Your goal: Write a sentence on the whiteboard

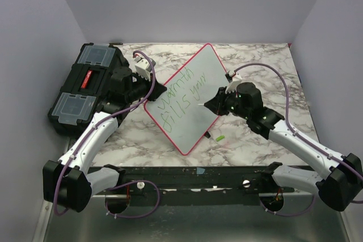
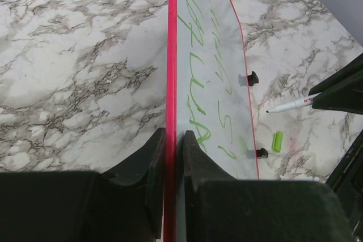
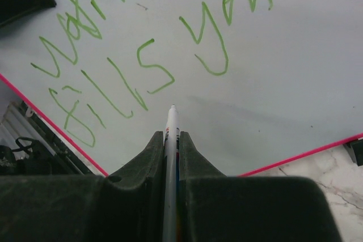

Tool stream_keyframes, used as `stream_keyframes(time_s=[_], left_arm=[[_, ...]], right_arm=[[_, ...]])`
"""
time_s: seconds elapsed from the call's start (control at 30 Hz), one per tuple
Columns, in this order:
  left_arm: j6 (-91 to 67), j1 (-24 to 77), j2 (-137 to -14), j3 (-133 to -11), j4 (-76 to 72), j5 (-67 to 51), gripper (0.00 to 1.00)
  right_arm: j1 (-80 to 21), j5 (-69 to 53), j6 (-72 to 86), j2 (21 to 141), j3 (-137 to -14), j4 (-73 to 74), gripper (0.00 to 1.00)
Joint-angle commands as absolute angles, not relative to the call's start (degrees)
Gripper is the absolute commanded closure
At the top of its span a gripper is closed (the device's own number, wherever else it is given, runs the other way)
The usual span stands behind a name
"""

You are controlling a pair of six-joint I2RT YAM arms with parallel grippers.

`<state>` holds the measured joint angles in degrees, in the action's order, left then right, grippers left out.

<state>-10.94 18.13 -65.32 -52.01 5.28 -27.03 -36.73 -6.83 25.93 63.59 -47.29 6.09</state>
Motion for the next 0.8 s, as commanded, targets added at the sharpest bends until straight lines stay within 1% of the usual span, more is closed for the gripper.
stream_keyframes(time_s=[0.0,0.3,0.77], left_arm=[[-7.5,18.5,-65.7,-52.4,4.7,-26.2,1.00],[-9.1,18.5,-65.5,-53.5,5.5,-27.0,1.00],[-10.8,18.6,-65.4,-56.0,8.8,-25.1,1.00]], right_arm=[[-36.6,-11.7,26.0,61.7,-43.7,5.4,0.99],[-37.0,-17.2,26.3,58.9,-38.3,1.0,0.99],[-37.4,-20.7,26.7,58.1,-35.3,-5.6,0.99]])
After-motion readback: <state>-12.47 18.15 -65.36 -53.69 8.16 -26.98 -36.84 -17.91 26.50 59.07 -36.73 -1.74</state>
